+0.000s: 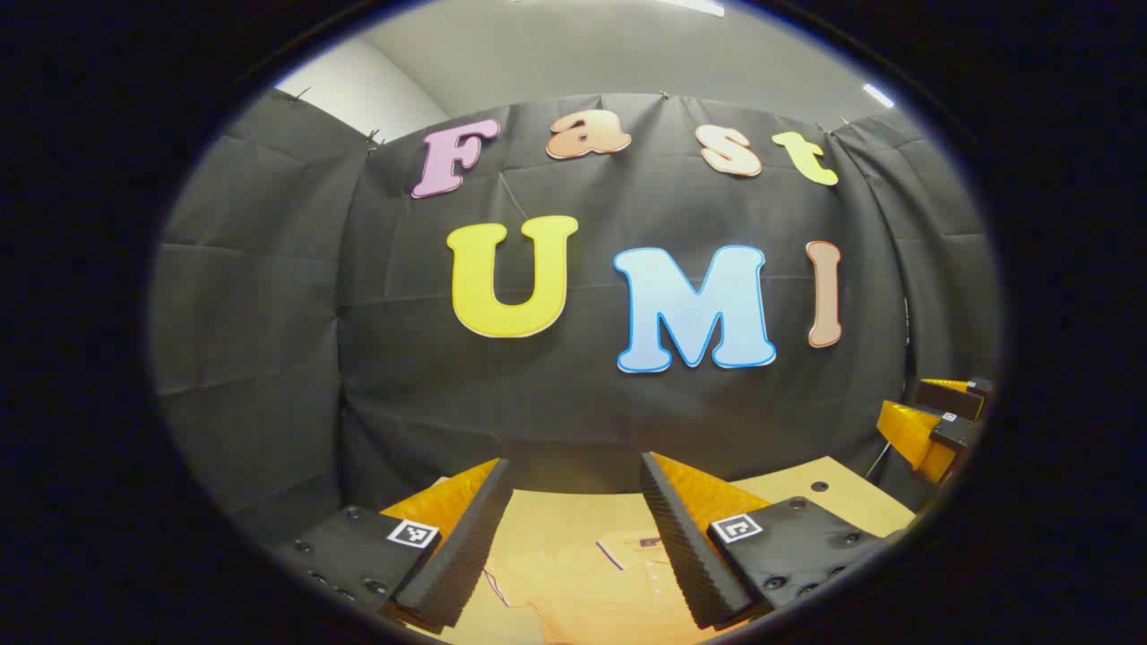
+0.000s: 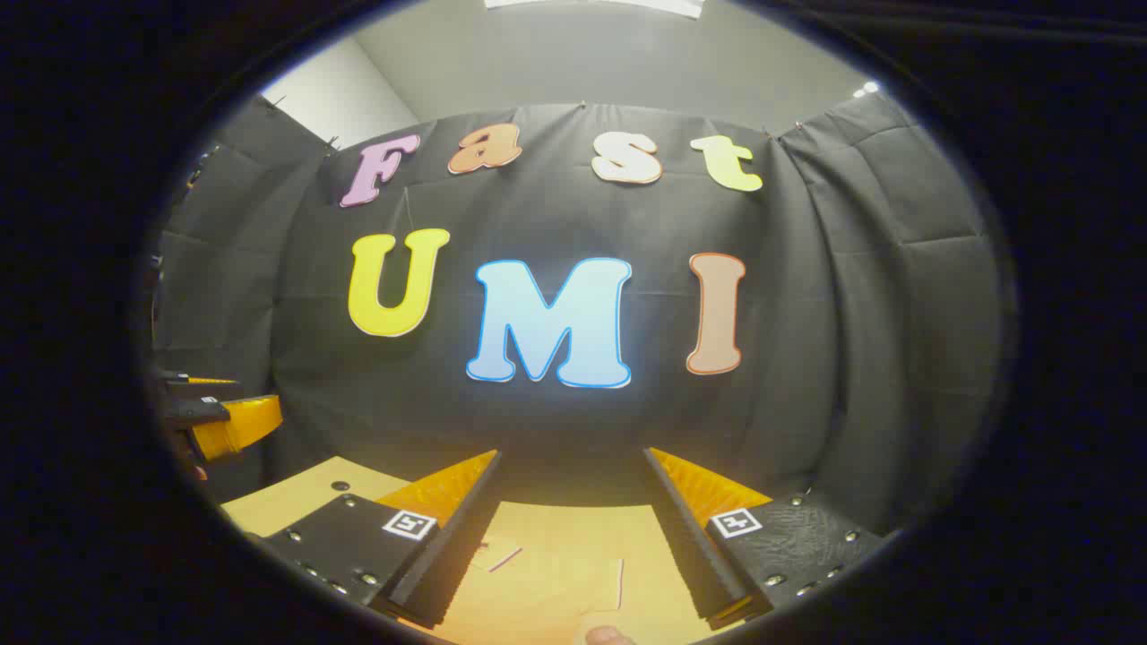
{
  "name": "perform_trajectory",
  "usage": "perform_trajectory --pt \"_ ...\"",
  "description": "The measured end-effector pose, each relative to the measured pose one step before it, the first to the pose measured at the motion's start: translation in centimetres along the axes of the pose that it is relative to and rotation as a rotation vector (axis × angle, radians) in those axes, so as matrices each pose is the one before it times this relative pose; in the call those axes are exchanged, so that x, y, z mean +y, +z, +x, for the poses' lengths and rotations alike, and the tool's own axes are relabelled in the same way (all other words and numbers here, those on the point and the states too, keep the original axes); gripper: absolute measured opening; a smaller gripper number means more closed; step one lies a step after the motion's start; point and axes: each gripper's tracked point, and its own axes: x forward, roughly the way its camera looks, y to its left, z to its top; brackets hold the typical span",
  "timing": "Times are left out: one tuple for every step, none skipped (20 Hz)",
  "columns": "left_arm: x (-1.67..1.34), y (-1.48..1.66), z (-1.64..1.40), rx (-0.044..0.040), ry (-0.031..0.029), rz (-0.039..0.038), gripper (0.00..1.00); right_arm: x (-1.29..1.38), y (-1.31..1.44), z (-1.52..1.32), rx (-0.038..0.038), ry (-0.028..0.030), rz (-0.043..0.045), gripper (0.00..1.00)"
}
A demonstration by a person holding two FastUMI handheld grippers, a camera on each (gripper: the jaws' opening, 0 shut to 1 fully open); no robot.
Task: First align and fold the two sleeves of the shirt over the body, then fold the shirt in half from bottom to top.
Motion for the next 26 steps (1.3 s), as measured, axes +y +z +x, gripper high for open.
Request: perform_trajectory --pt "-0.062 0.007 0.003 0.00215 0.00221 -0.00197 0.95 -0.071 -0.106 -0.034 0.00376 0.00199 0.00198 0.96" --pt "-0.032 0.001 -0.107 0.00115 -0.00027 -0.00222 0.95 -0.228 -0.277 0.107 0.00502 0.00052 0.00187 0.96" --pt "0.012 -0.02 -0.078 0.00081 0.00096 -0.00282 0.95 -0.139 -0.055 0.015 0.00461 0.00097 0.00217 0.96" --pt "-0.038 0.011 0.032 0.00129 -0.0004 -0.00218 0.96 -0.041 -0.198 0.106 0.00431 -0.00042 0.0046 0.96" --pt "0.03 -0.024 0.007 0.00185 0.00078 -0.00165 0.96 -0.187 0.05 -0.104 0.00269 -0.00003 0.00686 0.96" --pt "0.035 -0.036 -0.023 0.00228 0.00093 -0.00008 0.95 -0.125 -0.126 -0.02 0.00243 -0.00252 0.00638 0.96" --pt "0.079 -0.029 -0.072 0.00158 0.00233 0.00043 0.95 -0.194 -0.043 -0.039 0.0012 -0.0036 0.00579 0.96" --pt "0.074 0.031 0.002 0.00085 0.00098 0.00091 0.95 -0.157 -0.287 0.036 0.00346 -0.00346 0.0033 0.96" --pt "0.026 0.085 -0.105 -0.00112 0.00082 0.00205 0.95 -0.217 -0.184 0.007 0.00569 -0.00412 -0.00051 0.96" --pt "0.069 0.042 0.01 -0.00107 0.00038 0.00225 0.94 -0.032 -0.378 0.132 0.00813 -0.00196 -0.00056 0.96" --pt "0.048 0.053 -0.015 -0.00242 0.00091 0.00128 0.94 -0.085 -0.341 0.157 0.01035 0.00083 0.00135 0.96" --pt "0.023 0.053 0.006 -0.0021 -0.00097 0.00019 0.95 -0.067 -0.598 0.186 0.0139 0.00004 -0.00085 0.96" --pt "0.029 0.021 -0.034 -0.00031 -0.00005 0.00042 0.95 -0.104 -0.617 0.324 0.0149 0.00018 -0.00104 0.96" --pt "0.034 0.092 -0.255 -0.00117 -0.00069 -0.00052 0.95 -0.159 -0.902 0.465 0.01882 0.0006 -0.00103 0.96" --pt "0.029 0.003 -0.065 0.00084 0.00051 -0.00029 0.95 -0.065 -0.678 0.519 0.01739 0.00114 -0.00169 0.96" --pt "0.02 -0.007 -0.001 0.00201 0.00174 0.0002 0.95 -0.036 -0.906 0.551 0.02079 0.00151 -0.00122 0.96" --pt "0.171 -0.019 -0.14 0.00093 0.0027 -0.00091 0.95 -0.13 -0.825 0.665 0.02012 0.00072 -0.00131 0.96" --pt "-0.012 -0.055 -0.106 0.00132 0.00276 -0.00019 0.96 -0.13 -1.014 0.781 0.02025 0.00065 -0.00268 0.96" --pt "0.142 -0.011 -0.082 0.00222 0.00425 0.00102 0.95 -0.059 -0.776 0.746 0.01733 0.00097 -0.00388 0.96" --pt "0.235 -0.056 -0.187 0.0007 0.00544 0.00246 0.95 0.02 -1.024 0.711 0.02101 0.00005 -0.00464 0.96" --pt "0.246 0.033 -0.131 0.00147 0.0048 0.00221 0.95 -0.07 -0.975 0.645 0.01958 0.00175 -0.00324 0.96" --pt "0.18 -0.066 -0.152 0.00205 0.00595 0.00269 0.95 -0.138 -0.984 0.744 0.0206 0.00035 -0.00046 0.96" --pt "0.266 -0.077 -0.136 0.00257 0.0058 0.00398 0.95 -0.077 -0.963 0.765 0.02173 -0.00016 -0.00246 0.96" --pt "0.18 -0.019 -0.046 0.00204 0.00629 0.00444 0.94 -0.031 -1.121 0.885 0.02329 0.00134 -0.00118 0.96" --pt "0.231 -0.071 -0.039 0.00291 0.00668 0.00365 0.94 -0.074 -1.118 0.901 0.02908 -0.0008 -0.00085 0.96" --pt "0.212 -0.05 -0.138 0.00348 0.00761 0.00295 0.94 -0.059 -1.134 0.833 0.02679 0.00179 0.00048 0.96"
